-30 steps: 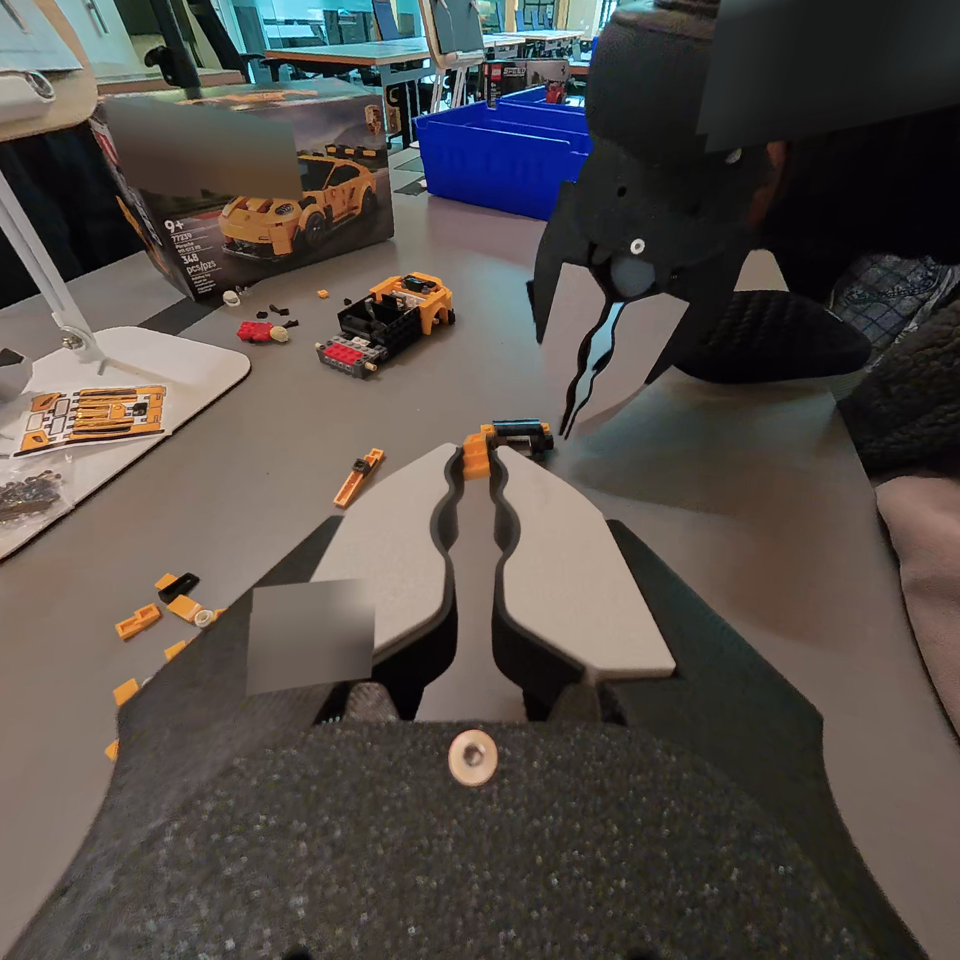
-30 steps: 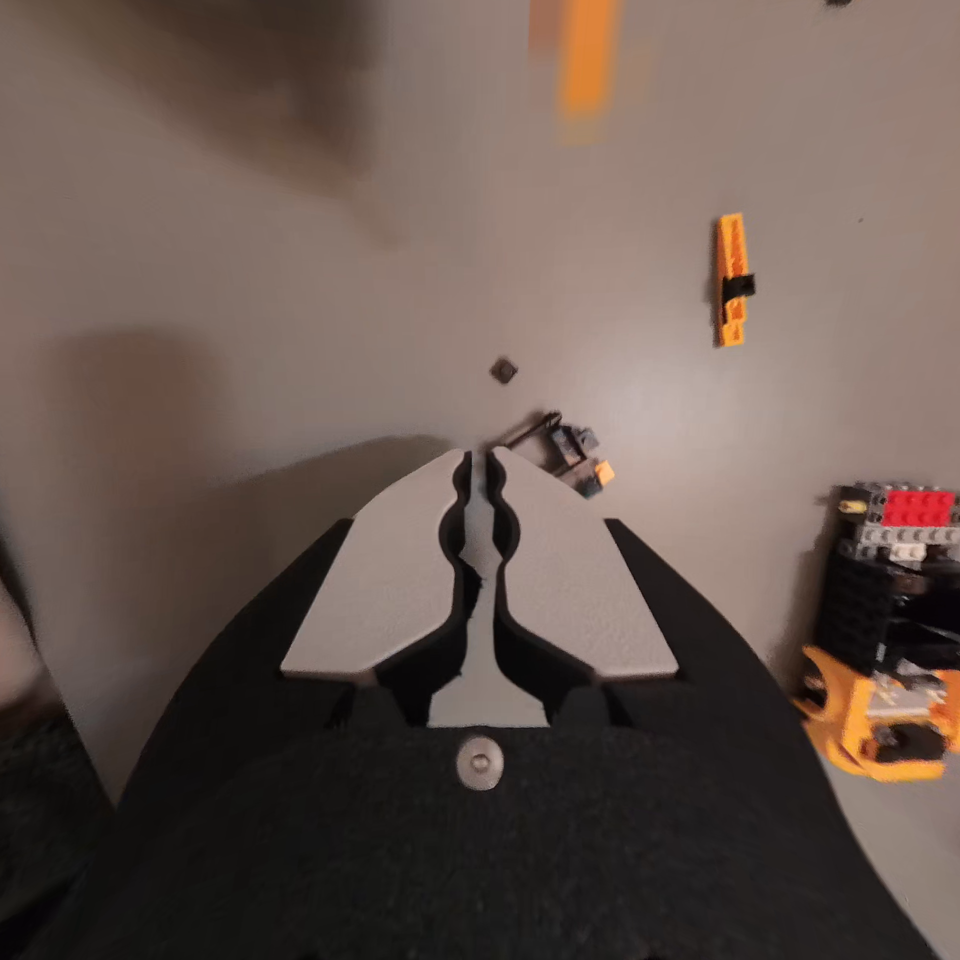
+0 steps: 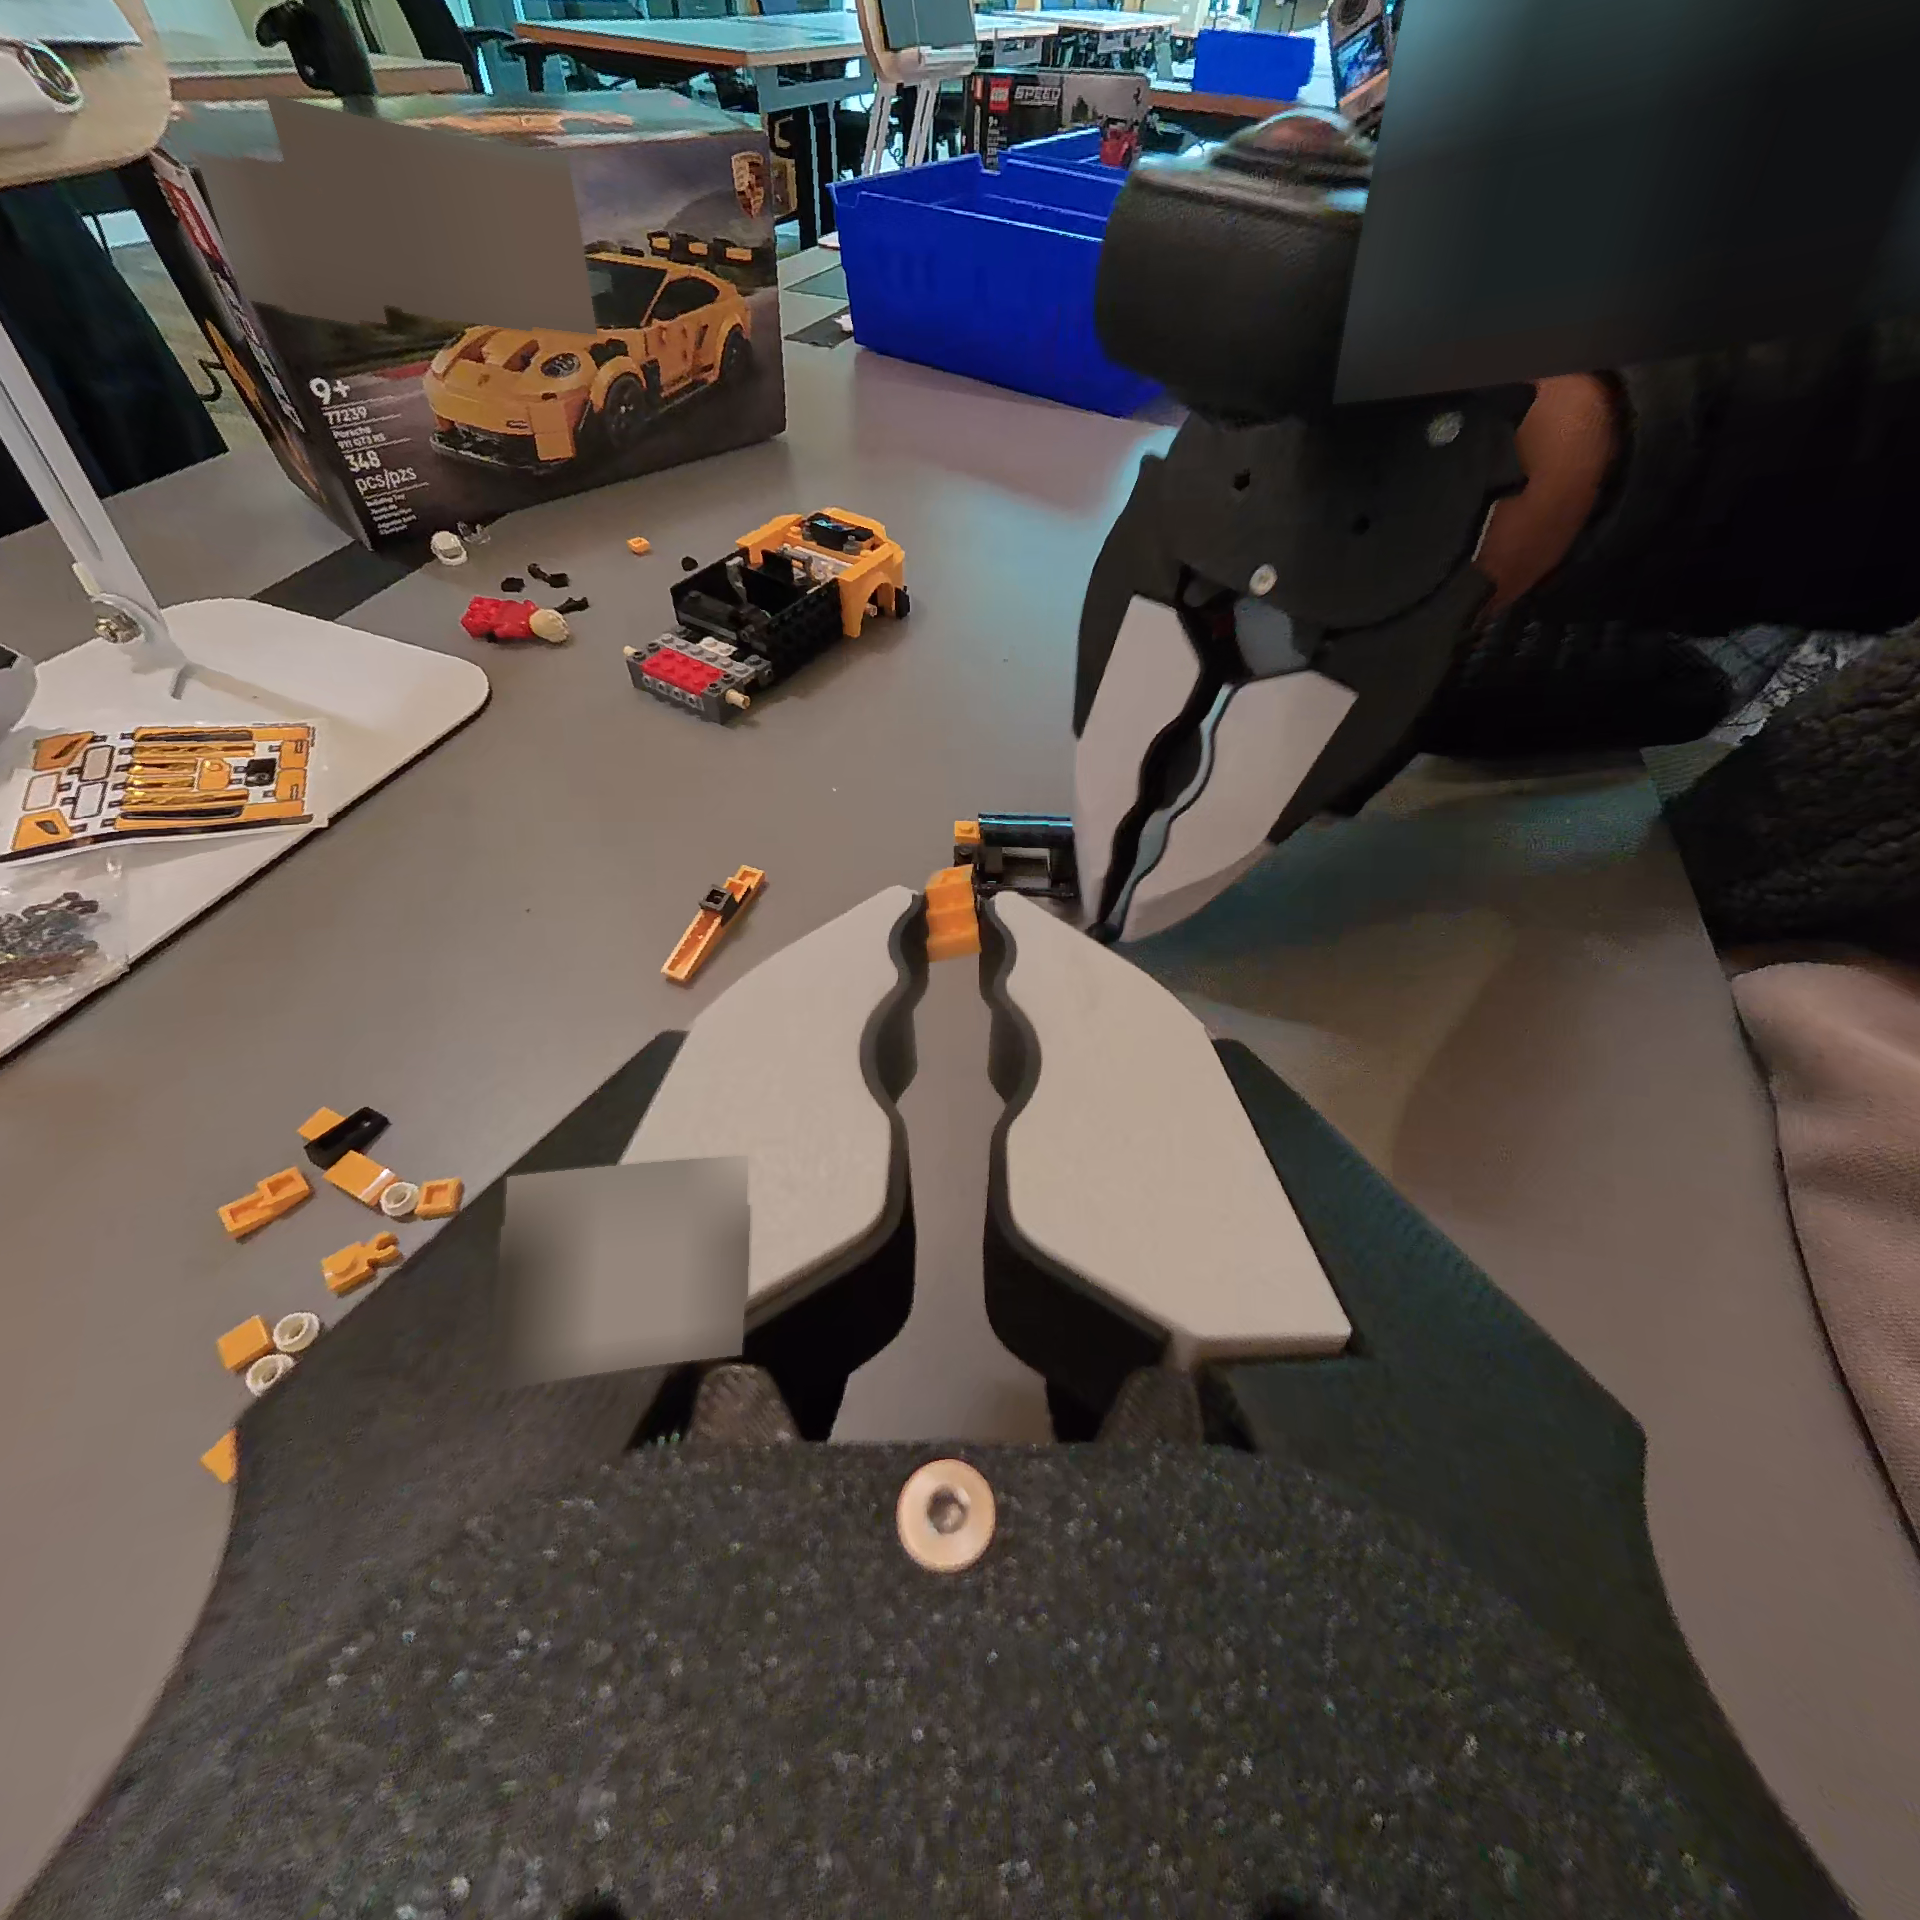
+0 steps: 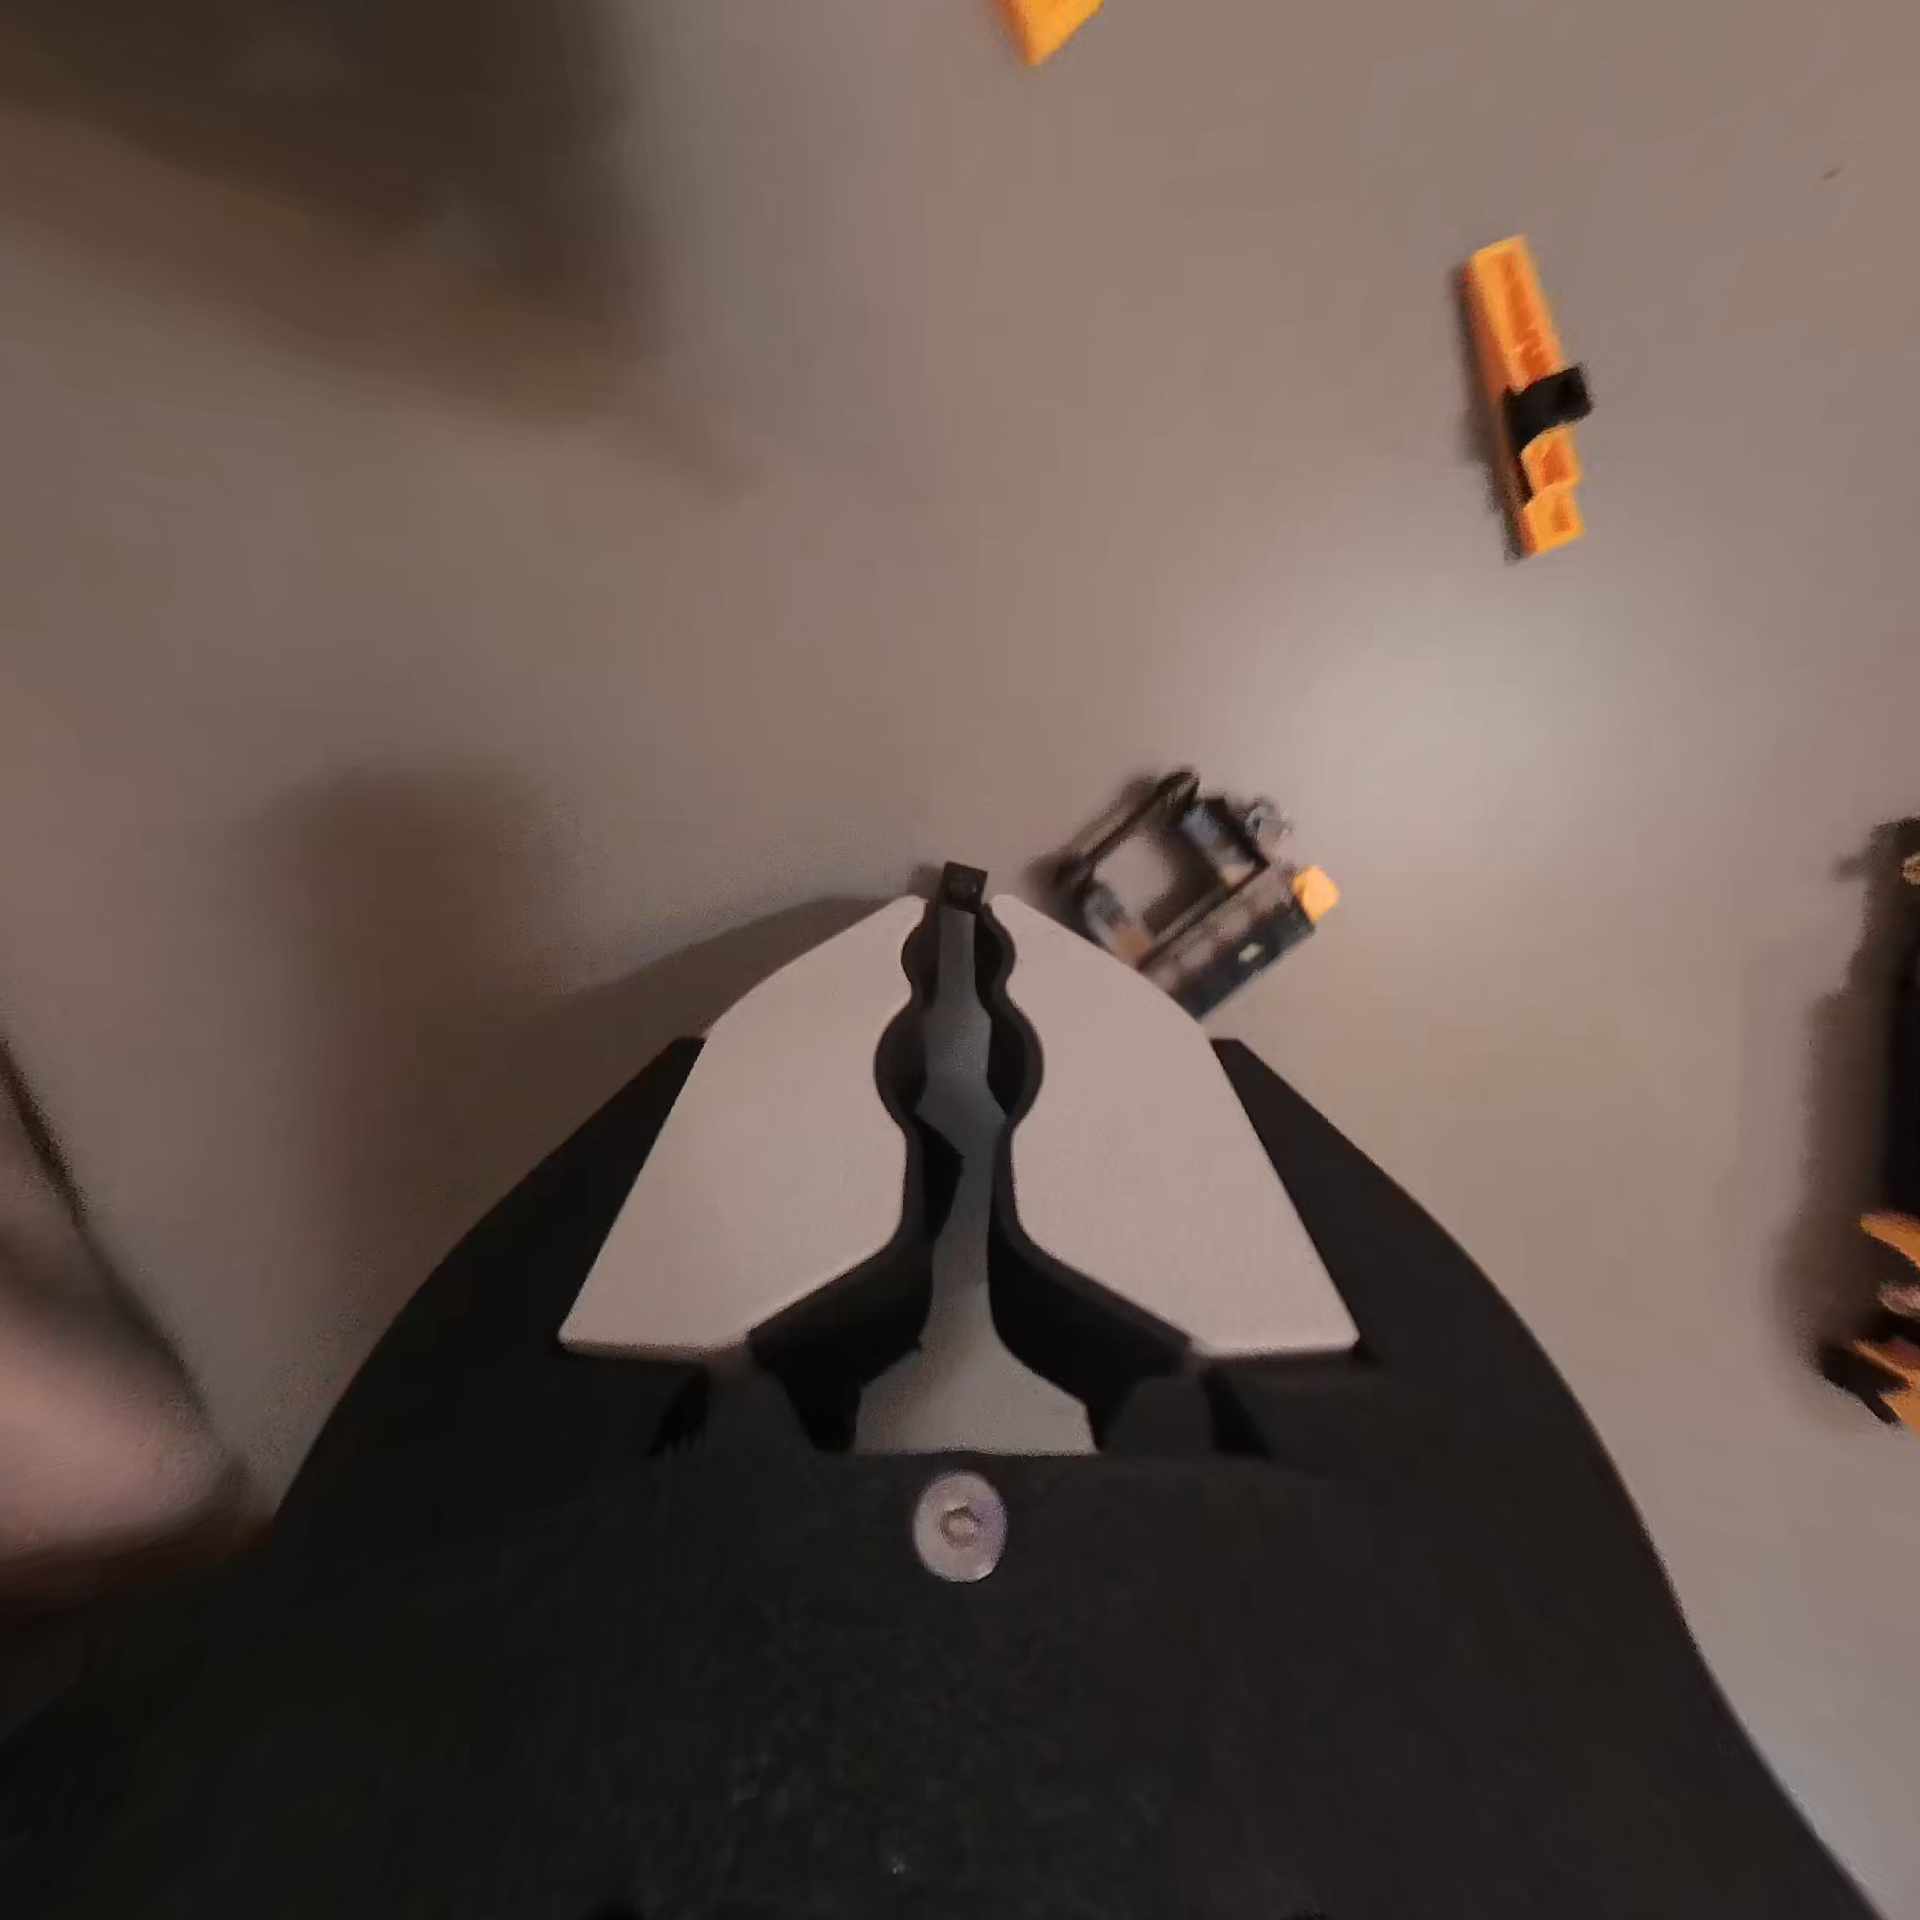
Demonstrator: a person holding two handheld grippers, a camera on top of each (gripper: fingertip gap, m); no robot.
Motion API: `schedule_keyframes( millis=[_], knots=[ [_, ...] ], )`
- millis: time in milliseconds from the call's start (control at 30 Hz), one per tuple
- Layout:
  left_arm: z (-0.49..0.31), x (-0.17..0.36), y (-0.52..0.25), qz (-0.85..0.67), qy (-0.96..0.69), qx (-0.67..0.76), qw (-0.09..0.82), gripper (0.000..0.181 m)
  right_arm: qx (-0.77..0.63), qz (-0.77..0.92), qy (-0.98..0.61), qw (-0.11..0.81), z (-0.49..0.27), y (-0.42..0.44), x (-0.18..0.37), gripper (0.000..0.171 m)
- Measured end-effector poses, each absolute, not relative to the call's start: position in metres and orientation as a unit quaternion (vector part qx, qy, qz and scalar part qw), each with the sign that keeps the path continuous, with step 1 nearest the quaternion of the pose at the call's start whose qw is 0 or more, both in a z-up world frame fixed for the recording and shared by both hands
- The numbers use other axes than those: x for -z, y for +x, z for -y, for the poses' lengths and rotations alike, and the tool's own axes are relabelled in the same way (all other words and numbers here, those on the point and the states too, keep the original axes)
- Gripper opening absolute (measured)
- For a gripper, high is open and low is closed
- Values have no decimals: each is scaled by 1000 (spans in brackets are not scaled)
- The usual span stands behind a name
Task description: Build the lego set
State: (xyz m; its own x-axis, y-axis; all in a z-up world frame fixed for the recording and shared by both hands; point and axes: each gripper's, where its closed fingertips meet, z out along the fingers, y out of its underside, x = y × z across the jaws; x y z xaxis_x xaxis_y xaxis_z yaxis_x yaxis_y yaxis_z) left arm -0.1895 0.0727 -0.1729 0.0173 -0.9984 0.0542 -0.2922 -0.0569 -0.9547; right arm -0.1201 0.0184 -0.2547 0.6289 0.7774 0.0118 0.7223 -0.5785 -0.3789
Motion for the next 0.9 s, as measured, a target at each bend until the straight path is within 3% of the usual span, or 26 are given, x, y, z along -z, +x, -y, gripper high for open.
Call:
schedule_keyframes(
  millis=[300,433,667,900],
  knots=[
    [-67,177,-187,-563,-583,429,399,8,36,528,-844,-86,40,-36,249,6],
    [-65,179,-187,-568,-583,425,397,8,41,547,-822,-153,45,-27,259,5],
    [-66,177,-188,-566,-582,428,396,8,14,564,-817,-119,26,-49,262,2],
    [-67,178,-189,-565,-584,430,393,8,-48,554,-831,11,11,-64,253,9]
  ],
)
